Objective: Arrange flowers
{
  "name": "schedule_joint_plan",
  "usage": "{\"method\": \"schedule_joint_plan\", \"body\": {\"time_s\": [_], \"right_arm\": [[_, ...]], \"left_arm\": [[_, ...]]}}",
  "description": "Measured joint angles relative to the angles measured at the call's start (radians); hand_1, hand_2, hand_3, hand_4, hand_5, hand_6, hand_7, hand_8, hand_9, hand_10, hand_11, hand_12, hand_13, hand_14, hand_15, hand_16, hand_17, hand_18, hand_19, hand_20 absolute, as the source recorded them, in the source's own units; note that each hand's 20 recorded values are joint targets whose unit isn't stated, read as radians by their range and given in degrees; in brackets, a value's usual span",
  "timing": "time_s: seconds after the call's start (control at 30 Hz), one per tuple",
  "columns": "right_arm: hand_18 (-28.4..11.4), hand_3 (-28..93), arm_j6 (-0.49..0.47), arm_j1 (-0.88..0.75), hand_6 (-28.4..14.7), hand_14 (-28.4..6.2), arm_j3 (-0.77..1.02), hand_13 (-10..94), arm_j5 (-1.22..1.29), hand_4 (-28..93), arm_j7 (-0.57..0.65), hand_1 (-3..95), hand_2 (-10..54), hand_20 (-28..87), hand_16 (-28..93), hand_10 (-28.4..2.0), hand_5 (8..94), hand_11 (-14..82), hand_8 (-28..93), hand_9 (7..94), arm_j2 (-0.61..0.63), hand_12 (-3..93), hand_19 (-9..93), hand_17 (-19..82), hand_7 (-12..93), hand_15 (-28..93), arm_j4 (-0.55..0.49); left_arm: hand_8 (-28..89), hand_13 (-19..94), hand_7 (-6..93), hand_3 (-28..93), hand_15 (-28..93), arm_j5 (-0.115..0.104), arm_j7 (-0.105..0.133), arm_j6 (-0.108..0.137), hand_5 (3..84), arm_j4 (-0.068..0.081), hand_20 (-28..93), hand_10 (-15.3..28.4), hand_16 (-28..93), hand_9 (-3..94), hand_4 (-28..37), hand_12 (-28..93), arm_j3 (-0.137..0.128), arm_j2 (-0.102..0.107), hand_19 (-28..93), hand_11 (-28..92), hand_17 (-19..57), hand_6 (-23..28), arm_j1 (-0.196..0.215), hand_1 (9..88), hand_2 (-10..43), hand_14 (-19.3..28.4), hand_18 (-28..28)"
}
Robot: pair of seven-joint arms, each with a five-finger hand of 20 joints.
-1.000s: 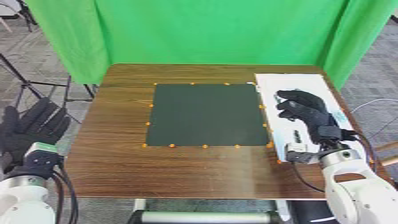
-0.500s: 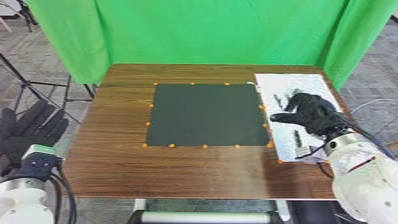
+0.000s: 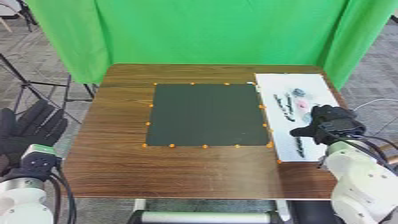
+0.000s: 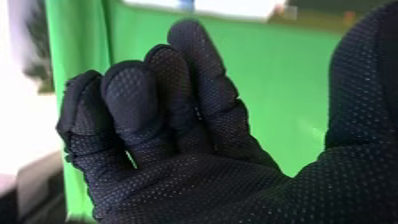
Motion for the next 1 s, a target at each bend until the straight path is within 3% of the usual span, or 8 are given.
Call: {"method": "schedule_joint_plan", "body": {"time_s": [0.13,0.43,0.8,1.0], "right_arm": [[-28.4,56,-0.149,0.091,-8.4,-21.2,-0.043,58,0.180,-28,0.002,27.4,-9.5,41,41,-20.7,64.7,54.7,-11,60.0,-0.010,47.4,87,34,40,73,0.039],[-28.4,69,-0.123,0.159,-8.0,-21.0,-0.126,58,0.090,-28,0.010,29.2,-9.5,39,40,-20.5,66.1,53.6,-9,61.3,-0.024,45.4,87,35,36,73,0.109],[-28.4,69,-0.140,0.180,-7.9,-20.8,-0.112,58,0.214,-28,0.053,30.6,-9.5,39,40,-20.4,68.5,51.7,-8,62.4,-0.059,43.3,87,35,29,72,0.182],[-28.4,72,-0.142,0.248,-6.4,-19.5,-0.146,61,0.209,-28,0.073,37.3,-9.5,38,39,-19.3,70.8,51.1,-8,64.8,-0.089,41.4,87,36,30,72,0.239]], "left_arm": [[-12,31,20.5,72,54,0.000,0.001,0.000,47.0,0.000,14,15.2,-10,41.9,-28.3,9,0.000,0.000,43,28,-4.0,8.1,0.000,25.4,11.8,17.4,15.8],[-12,31,20.5,72,54,-0.004,0.010,0.001,47.0,-0.001,14,15.4,-10,41.9,-28.3,9,0.000,0.001,43,28,-4.0,8.2,0.001,25.4,11.9,17.3,15.8],[-12,31,20.6,72,54,-0.004,0.009,0.006,47.0,-0.006,13,15.4,-10,42.0,-28.3,9,-0.009,-0.001,43,28,-4.0,8.2,0.010,25.4,11.9,17.3,15.7],[-12,31,20.7,72,54,-0.005,0.010,0.008,47.0,-0.007,13,15.4,-10,42.0,-28.3,9,-0.009,-0.001,43,28,-4.0,8.2,0.011,25.4,12.0,17.3,15.7]]}}
